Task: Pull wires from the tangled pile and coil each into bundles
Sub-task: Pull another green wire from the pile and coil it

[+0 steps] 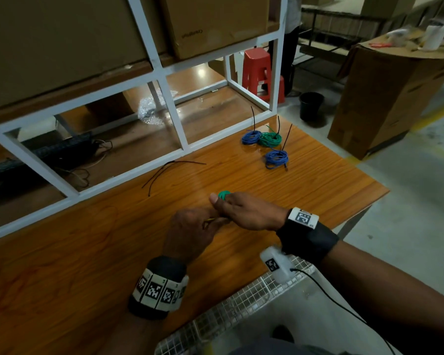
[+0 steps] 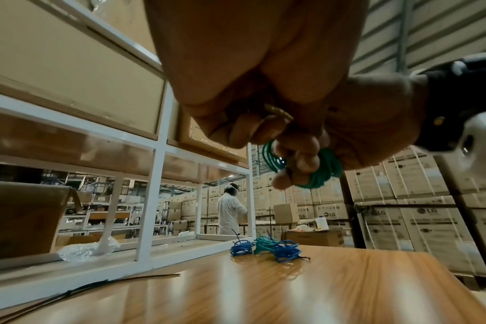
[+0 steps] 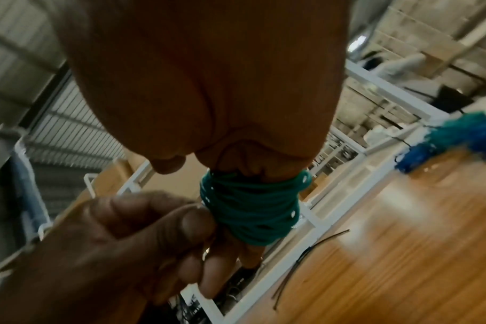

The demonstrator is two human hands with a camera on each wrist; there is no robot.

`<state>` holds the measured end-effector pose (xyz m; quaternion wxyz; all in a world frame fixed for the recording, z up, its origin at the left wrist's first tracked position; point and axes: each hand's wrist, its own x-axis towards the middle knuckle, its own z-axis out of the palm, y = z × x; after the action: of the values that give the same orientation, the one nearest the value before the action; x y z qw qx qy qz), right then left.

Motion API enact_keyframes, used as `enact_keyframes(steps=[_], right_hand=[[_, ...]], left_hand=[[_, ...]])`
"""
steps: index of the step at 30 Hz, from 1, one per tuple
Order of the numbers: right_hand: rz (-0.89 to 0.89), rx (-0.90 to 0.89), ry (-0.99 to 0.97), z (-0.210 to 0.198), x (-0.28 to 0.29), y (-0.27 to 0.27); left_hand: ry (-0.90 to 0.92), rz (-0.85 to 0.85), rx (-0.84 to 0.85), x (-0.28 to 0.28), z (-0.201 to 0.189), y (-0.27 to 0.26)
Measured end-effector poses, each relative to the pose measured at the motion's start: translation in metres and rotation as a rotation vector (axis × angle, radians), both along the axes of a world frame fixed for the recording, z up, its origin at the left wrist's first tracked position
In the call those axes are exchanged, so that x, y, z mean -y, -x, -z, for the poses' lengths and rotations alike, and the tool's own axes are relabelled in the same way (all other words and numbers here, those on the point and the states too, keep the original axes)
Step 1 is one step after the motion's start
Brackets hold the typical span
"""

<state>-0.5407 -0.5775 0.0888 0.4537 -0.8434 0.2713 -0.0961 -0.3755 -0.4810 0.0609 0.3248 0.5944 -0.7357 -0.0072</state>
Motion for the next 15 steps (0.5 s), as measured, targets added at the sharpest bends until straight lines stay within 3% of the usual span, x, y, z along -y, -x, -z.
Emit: enact_keyframes(steps=[4,7,9,11,13,15], right_hand=[[-0.104,-0.031,-0.179,-0.012,0.003,0.005],[-0.194,-0.112,-0.263,-0.008,0.004,0.007],[-0.256,-0.106,-0.421,-0.004,0.005,0.009],[-0.301,-0.061,-0.601,0.000,0.008,0.010],[-0.294,-0.031,-0.742,0.006,0.012,0.011],[-0.266,-0.018,-0.823,0.013,0.016,0.010]], left_hand=[[0.166,-0.115,-0.003,-0.004,-0.004,-0.001],[0.049,-0.026,-0.076,0.003,-0.005,-0.013],[-0.167,0.161,-0.289,0.004,-0.004,-0.016],[-0.395,0.238,-0.613,0.001,-0.005,-0.009],[-0.422,0.221,-0.779,-0.002,-0.004,-0.001],[-0.348,0.150,-0.790,-0.002,-0.001,0.004]])
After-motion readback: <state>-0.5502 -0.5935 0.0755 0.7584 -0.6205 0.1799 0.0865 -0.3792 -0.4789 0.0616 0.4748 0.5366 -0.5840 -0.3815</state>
